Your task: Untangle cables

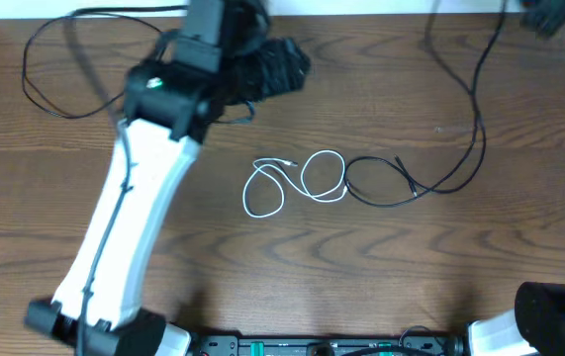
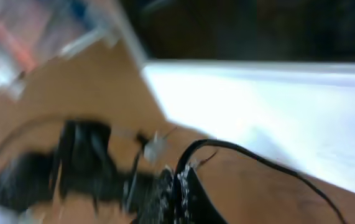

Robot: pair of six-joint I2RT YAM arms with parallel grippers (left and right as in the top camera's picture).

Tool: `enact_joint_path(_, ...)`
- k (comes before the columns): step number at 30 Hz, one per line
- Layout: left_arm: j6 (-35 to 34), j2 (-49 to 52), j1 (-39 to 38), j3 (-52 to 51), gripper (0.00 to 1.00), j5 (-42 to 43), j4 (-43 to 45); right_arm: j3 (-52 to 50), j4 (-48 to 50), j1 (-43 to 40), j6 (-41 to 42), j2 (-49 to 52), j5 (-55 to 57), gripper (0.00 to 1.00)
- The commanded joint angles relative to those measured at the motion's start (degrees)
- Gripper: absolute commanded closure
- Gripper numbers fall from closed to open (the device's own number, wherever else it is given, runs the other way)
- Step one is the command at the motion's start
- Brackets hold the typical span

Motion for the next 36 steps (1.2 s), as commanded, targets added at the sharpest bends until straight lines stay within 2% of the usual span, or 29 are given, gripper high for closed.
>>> enact_joint_path(1, -10.75, -3.63, 1.25, 0.92, 0.35, -0.28, 0.85, 0.04, -6.71, 4.24, -16.7, -0.07, -7.43, 0.99)
enact_joint_path(4, -14.49, -5.25, 1.22, 0.92, 0.31, -0.26, 1.07, -0.26, -12.17, 7.06, -24.65, -0.07, -7.43, 0.99)
enact_joint_path(7, -23.15, -6.75, 1.25, 0.92, 0.31, -0.11, 1.07, -1.25, -16.87, 10.32, -32.54, -0.04, -7.41, 0.99)
enact_joint_path(10, -35.71, -8.66, 1.25, 0.92, 0.31, -0.09, 1.49, -3.74, -17.18, 12.28, -32.79, -0.04, -7.39, 0.99)
enact_joint_path(19, -53.07, -9.88, 1.16, 0.92, 0.3, -0.07, 2.78, -14.71, -11.37, 16.85, -32.74, -0.04, -5.9, 0.99)
enact_joint_path(26, -56.24, -9.81, 1.18, 0.9, 0.31, 3.8, 3.21, -18.58, 1.11, 22.95, -27.69, -0.04, -3.76, 0.99)
enact_joint_path(29, -58.38, -9.81, 1.18, 0.9, 0.45, 6.69, 3.63, -18.58, 1.44, 25.83, -27.52, -0.04, 2.08, 0.99)
enact_joint_path(36, -58.75, -9.81, 1.2, 0.9, 0.49, 8.33, 4.7, -18.6, 1.46, 27.04, -26.93, -0.07, 6.99, 0.99)
